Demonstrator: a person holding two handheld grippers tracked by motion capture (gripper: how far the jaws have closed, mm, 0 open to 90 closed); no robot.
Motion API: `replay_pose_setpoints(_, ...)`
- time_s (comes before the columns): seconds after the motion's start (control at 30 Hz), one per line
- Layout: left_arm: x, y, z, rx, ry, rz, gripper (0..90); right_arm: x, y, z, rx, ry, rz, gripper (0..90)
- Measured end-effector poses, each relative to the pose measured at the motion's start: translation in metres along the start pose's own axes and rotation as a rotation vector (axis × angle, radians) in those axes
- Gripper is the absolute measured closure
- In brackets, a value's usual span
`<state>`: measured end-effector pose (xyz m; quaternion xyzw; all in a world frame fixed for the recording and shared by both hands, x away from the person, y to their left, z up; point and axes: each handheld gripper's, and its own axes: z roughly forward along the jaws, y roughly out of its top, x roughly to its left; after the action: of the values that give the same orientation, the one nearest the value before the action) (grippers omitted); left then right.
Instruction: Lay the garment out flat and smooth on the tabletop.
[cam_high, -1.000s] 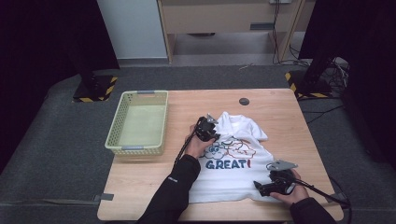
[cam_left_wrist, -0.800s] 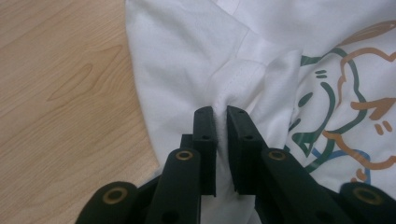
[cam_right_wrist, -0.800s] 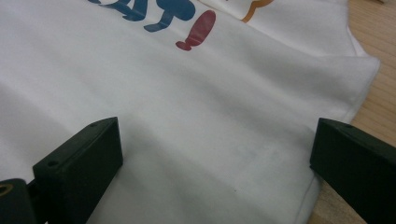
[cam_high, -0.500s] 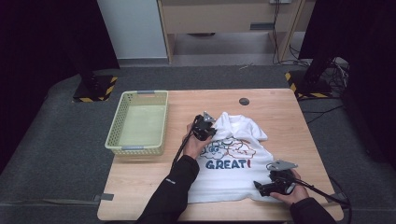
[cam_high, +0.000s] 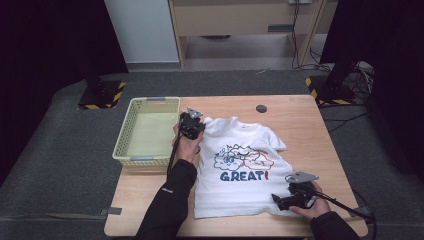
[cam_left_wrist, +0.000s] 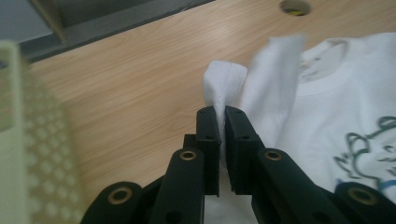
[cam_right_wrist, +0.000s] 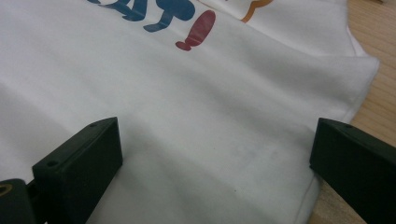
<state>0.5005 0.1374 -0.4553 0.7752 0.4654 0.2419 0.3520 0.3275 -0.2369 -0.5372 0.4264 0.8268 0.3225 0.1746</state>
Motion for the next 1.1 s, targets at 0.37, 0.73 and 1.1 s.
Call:
replay_pose_setpoints(0.37, 0.009, -0.014, 0.004, 0.048, 0.082, -0.04, 67.8, 0.0, 0.0, 0.0, 0.0, -0.001, 0.002, 2.5)
replay_pose_setpoints(0.73, -0.013, -0.021, 0.029, 0.011, -0.041, -0.001, 51.6, 0.0, 0.0, 0.0, 0.0, -0.003, 0.002, 2.6)
replay_pose_setpoints(1.1, -0.026, -0.036, 0.063, 0.102, -0.034, 0.021, 48.8, 0.001, 0.0, 0.0, 0.0, 0.0, 0.002, 2.4)
